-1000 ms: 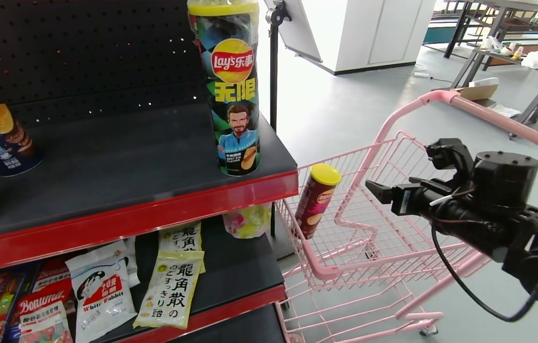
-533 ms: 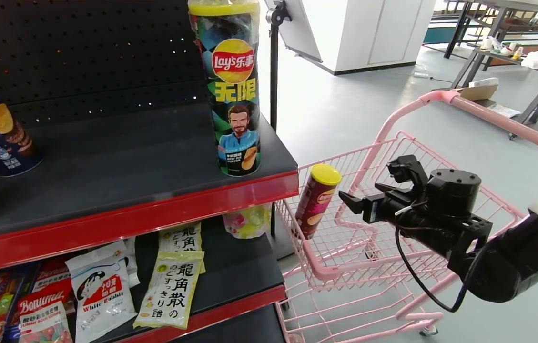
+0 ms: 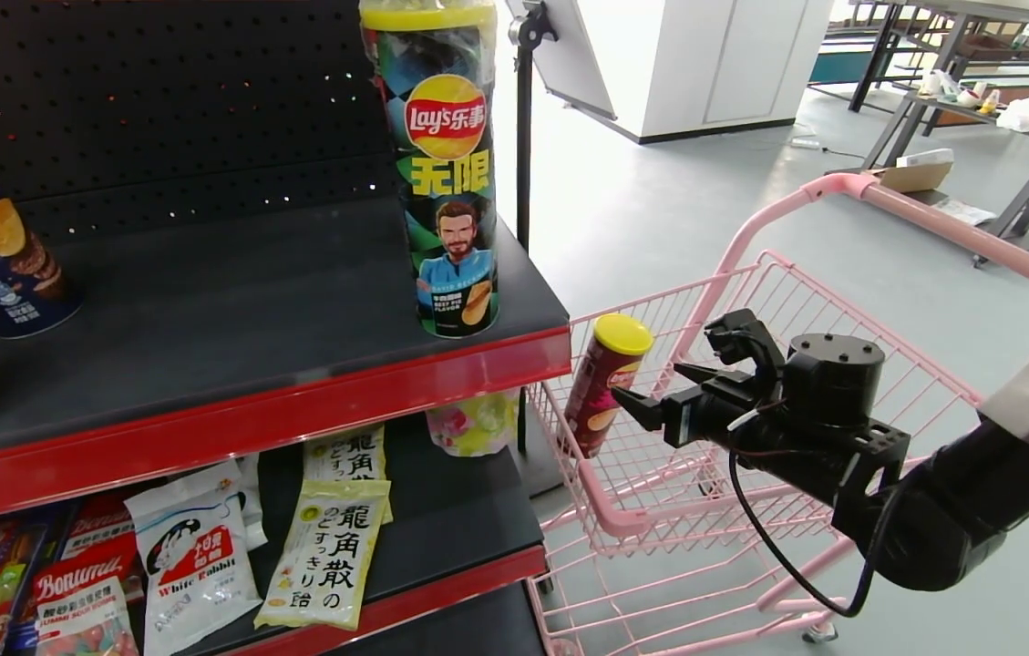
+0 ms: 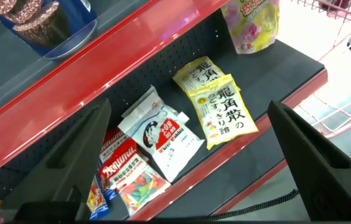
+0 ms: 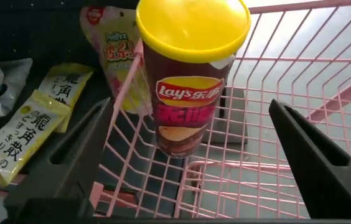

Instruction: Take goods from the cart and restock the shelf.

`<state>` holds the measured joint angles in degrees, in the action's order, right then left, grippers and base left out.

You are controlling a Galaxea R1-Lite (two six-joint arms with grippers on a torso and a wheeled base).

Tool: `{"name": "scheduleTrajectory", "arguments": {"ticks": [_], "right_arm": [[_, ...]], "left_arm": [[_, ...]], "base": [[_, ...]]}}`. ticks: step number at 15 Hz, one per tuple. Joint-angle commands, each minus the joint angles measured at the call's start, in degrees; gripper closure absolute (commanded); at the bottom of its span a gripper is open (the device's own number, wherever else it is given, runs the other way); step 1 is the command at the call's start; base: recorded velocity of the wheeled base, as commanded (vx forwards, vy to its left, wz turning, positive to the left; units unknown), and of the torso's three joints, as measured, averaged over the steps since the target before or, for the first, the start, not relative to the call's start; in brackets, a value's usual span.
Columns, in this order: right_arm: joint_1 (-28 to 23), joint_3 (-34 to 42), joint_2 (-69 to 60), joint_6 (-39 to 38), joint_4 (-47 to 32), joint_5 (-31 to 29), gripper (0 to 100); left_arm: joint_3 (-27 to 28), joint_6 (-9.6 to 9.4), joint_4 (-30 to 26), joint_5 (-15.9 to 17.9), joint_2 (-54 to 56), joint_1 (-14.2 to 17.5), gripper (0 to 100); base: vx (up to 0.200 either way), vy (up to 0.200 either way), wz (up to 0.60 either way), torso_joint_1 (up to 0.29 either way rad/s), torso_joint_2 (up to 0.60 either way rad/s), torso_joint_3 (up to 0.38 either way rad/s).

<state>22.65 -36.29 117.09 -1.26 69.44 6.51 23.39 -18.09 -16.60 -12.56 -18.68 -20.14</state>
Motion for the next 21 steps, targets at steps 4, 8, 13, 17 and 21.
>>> {"name": "scheduleTrajectory", "arguments": {"ticks": [4, 8, 13, 17, 21], "right_arm": [[0.2, -3.08, 2.88, -0.94, -0.09, 0.08, 0], [0.2, -7.3, 6.84, -0.94, -0.09, 0.08, 0], [-0.15, -13.28, 11.76, -0.85, -0.18, -0.45, 0], [0.03, -14.25, 13.6, -1.03, -0.36, 0.08, 0], [-0.15, -16.53, 14.57, -1.03, -0.36, 0.35, 0]], "left_arm": [[0.07, -0.01, -0.01, -0.1, -0.4, 0.01, 0], [0.34, -0.1, -0.01, -0.1, -1.19, 0.01, 0], [0.25, -0.1, -0.1, -0.28, -1.19, 0.01, 0], [0.25, -0.1, -0.18, -0.28, -1.1, 0.01, 0], [0.34, -0.98, -0.1, -0.72, -1.1, 0.01, 0]], "base": [[0.0, 0.0, 0.0, 0.0, 0.0, 0.0], [0.0, 0.0, 0.0, 0.0, 0.0, 0.0], [0.0, 0.0, 0.0, 0.0, 0.0, 0.0], [0.0, 0.0, 0.0, 0.0, 0.0, 0.0], [0.0, 0.0, 0.0, 0.0, 0.0, 0.0]]}}
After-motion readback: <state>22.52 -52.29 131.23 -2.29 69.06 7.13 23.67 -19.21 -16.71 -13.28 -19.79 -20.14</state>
